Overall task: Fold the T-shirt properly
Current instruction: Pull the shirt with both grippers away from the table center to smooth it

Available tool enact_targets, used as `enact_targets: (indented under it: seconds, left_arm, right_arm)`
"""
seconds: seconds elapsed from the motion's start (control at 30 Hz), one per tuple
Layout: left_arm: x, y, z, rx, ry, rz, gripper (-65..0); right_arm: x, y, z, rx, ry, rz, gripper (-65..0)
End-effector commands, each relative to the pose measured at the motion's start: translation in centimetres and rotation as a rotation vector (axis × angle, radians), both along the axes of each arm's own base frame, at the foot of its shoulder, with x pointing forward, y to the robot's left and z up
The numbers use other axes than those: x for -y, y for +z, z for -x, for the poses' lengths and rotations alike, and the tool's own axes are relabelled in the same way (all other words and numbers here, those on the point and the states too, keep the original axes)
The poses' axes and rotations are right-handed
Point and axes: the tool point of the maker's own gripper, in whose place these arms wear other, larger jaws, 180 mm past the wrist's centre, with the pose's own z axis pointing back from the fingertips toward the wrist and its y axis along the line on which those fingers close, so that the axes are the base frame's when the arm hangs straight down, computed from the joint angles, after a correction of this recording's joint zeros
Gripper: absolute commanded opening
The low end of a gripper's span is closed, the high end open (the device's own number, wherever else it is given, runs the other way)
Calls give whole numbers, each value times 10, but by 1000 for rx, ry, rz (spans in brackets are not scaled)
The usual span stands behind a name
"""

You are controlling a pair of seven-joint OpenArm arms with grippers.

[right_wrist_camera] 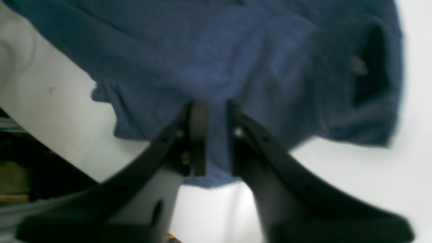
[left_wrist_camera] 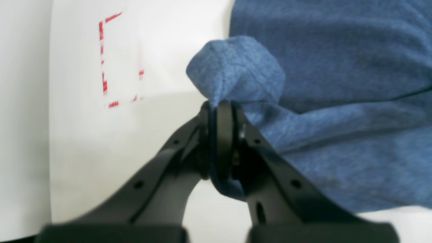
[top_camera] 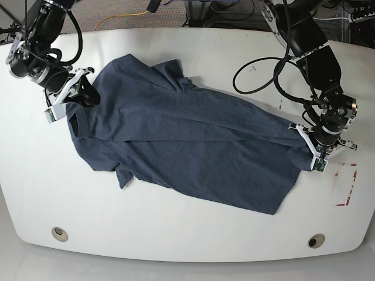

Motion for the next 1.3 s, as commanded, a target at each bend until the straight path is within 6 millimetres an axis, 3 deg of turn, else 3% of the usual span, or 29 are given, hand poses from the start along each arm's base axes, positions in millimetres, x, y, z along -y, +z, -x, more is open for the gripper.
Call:
enact_targets:
  seconds: [0.0, 0.1, 0.17, 0.4, 0.7, 0.8, 0.97, 1.27]
  left_arm:
    - [-1, 19, -10, 64, -5, -7, -650]
    - [-3, 21, -11, 65, -8, -15, -650]
    - [-5, 23, -11, 67, -8, -25, -650]
    - [-5, 22, -11, 64, -8, -24, -650]
    - [-7, 21, -9, 64, -1, -22, -650]
    - [-8, 15, -3, 46, -2, -22, -650]
    - [-7, 12, 3, 39, -4, -28, -650]
    - [-6, 7, 10, 29, -5, -24, -650]
  right_arm:
    - [3, 1, 2, 6, -15, -3, -346]
    - [-3, -9, 12, -28, -25, -29, -182]
    - [-7, -16, 19, -51, -35, -49, -144]
    - [-13, -35, 48, -121, -112, -109, -143]
    - [-8, -70, 72, -245, -199, -11, -143]
    - [-6, -69, 64, -227, -217, 3, -143]
    - [-11, -92, 70, -278, -255, -67, -143]
    - [-17, -105, 48, -273, -278, -152, -143]
